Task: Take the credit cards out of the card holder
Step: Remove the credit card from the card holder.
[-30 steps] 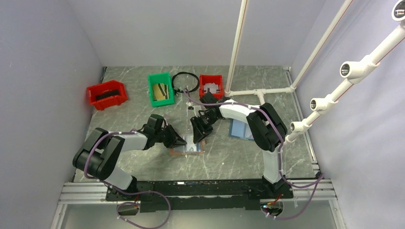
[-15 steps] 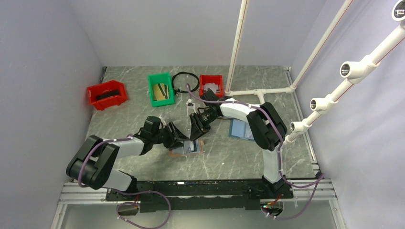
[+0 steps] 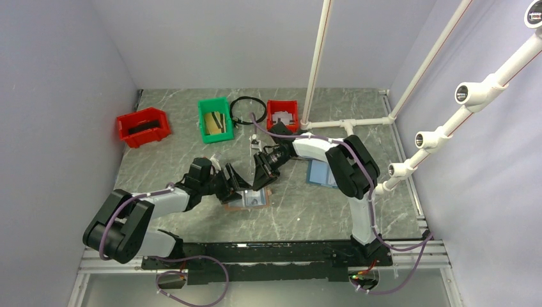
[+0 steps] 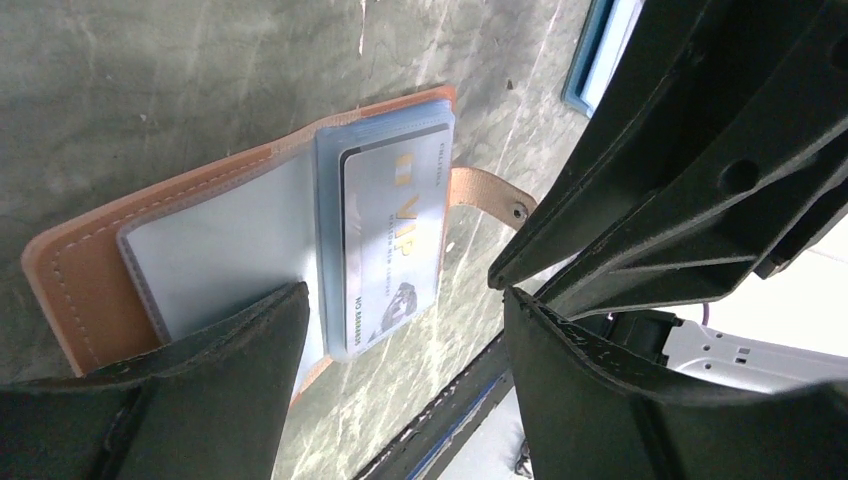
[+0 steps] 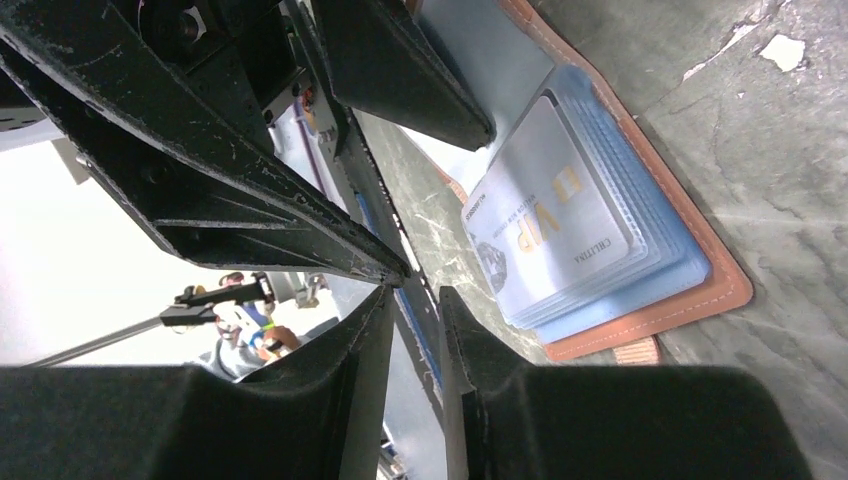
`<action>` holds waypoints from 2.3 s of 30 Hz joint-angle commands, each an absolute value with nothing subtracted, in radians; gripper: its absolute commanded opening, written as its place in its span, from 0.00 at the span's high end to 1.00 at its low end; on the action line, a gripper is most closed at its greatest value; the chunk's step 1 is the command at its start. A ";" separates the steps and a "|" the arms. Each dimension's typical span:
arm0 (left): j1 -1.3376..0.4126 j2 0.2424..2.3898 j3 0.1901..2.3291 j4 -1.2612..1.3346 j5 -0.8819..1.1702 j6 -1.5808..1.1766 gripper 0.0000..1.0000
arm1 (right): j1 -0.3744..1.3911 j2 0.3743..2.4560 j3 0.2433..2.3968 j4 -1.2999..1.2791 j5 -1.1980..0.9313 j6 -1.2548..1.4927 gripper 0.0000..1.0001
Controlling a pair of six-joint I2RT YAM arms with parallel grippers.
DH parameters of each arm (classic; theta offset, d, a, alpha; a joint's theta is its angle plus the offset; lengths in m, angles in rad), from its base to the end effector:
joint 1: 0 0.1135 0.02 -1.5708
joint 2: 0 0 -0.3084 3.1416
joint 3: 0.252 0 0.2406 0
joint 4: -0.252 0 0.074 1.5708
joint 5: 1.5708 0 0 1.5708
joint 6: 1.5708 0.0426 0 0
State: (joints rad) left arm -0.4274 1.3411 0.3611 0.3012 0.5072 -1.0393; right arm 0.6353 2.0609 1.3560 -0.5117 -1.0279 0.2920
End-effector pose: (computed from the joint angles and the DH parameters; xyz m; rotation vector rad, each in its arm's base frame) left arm 0.1880 -0.1084 0.1839 -0.4570 2.4741 -1.2799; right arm 0.3122 0.2755 0.1903 0.6935 -2.4831 -1.5005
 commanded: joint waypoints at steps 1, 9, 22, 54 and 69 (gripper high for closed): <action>-0.439 1.325 0.386 0.353 0.623 -1.011 0.23 | 0.645 2.088 1.392 -0.411 -1.044 0.329 0.75; -0.439 1.314 0.409 0.237 0.568 -0.982 0.26 | 0.644 2.051 1.404 -0.517 -0.746 0.229 0.72; -0.440 1.314 0.403 0.221 0.550 -0.978 0.32 | 0.670 2.068 1.413 -0.539 -0.670 0.212 0.63; -0.472 1.369 0.478 0.086 0.523 -0.897 0.19 | 0.723 2.094 1.337 -0.245 -1.169 0.489 0.69; -0.474 1.306 0.464 -0.048 0.432 -0.903 0.43 | 0.758 2.106 1.314 -0.087 -1.303 0.628 0.57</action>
